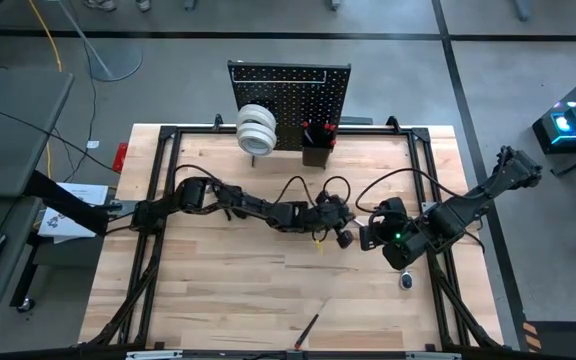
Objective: Hang tools onto peg board
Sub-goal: Put the silver magnetic telescoping into the black bin on the peg board
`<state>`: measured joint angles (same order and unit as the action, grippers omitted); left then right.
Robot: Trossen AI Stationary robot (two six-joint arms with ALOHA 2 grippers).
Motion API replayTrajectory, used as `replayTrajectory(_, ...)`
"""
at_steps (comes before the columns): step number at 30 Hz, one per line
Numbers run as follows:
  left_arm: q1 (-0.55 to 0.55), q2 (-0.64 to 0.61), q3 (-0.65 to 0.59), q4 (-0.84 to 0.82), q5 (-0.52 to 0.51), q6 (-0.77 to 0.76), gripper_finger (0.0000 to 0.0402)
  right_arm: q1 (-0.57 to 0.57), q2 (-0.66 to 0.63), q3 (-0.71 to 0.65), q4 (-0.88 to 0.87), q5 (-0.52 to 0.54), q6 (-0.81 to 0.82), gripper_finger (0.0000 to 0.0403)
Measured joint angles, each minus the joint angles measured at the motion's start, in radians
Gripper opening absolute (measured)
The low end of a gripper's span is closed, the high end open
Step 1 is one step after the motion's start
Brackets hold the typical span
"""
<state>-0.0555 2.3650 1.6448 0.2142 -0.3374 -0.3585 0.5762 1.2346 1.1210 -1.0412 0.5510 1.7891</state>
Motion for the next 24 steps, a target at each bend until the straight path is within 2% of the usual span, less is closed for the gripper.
replayTrajectory(5,0.020,0.015,0.000,0.109,-0.037,-0.006,0.0000,0.000,0.000,0.000,-0.004,0.004,-0.014,0.0000)
replayTrajectory(11,0.057,0.046,-0.002,0.078,-0.030,-0.034,0.0000,0.000,0.000,0.000,-0.005,0.013,-0.016,0.0000)
replayTrajectory(16,0.053,0.065,-0.002,0.045,0.035,-0.079,0.0000,0.000,0.000,0.000,-0.007,0.017,-0.016,0.0000)
replayTrajectory(20,0.033,0.075,-0.002,0.059,-0.059,-0.076,0.0000,0.000,0.000,0.000,-0.009,0.028,-0.014,0.0000)
replayTrajectory(24,0.036,0.096,0.001,0.050,-0.041,-0.101,0.0000,0.000,0.000,0.000,0.007,0.030,-0.014,0.0000)
